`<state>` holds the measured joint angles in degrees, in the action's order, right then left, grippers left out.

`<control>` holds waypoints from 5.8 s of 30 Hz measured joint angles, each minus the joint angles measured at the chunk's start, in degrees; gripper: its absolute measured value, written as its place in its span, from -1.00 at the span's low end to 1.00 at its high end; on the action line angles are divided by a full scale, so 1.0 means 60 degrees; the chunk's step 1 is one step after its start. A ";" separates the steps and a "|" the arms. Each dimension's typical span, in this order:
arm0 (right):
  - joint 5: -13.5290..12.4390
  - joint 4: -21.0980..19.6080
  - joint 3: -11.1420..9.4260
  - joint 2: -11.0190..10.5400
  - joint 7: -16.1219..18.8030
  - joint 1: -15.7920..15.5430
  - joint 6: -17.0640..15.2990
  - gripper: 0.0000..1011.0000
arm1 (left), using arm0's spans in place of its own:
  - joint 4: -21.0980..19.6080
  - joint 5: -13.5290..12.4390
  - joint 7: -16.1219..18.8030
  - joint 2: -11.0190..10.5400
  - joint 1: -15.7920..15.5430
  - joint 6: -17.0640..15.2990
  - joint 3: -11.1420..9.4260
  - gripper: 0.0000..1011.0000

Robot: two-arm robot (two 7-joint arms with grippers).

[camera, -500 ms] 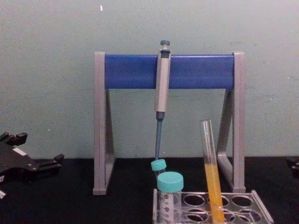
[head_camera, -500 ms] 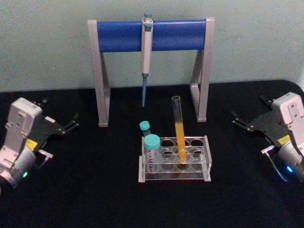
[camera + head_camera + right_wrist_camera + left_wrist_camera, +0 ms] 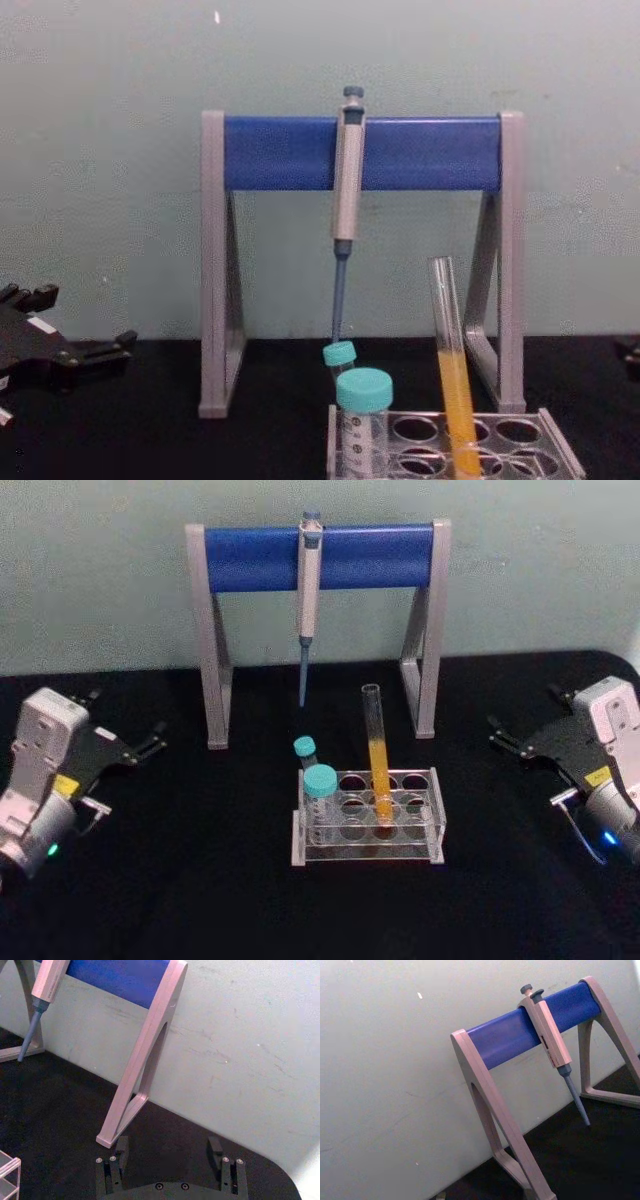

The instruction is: Pick up the test tube from the test tube rack, shake it, then place it back into the test tube rack.

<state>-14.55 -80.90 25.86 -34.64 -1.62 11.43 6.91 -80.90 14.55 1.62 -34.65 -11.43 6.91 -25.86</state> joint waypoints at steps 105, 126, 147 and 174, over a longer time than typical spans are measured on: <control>-0.2643 -0.2952 -0.0927 -0.0316 0.3350 -0.1454 -0.2582 0.98 | 0.0000 0.0000 0.0000 0.0000 0.0000 0.0000 0.0000 0.98; -0.2150 -0.1149 0.0137 0.0927 0.4259 0.0690 -0.3875 0.98 | 0.0000 0.0000 0.0000 0.0000 0.0000 0.0000 0.0000 0.98; -0.1612 -0.0244 0.0439 0.1447 0.4538 0.1412 -0.3543 0.98 | 0.0000 0.0000 0.0000 0.0000 0.0000 0.0000 0.0000 0.98; -0.1639 -0.0278 0.0424 0.1423 0.4512 0.1387 -0.3549 0.06 | 0.0000 -0.0001 0.0000 0.0000 0.0000 0.0000 0.0000 0.98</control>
<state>-24.38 -82.57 28.41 -26.11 25.45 19.75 -14.39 -80.90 14.54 1.62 -34.65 -11.43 6.91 -25.86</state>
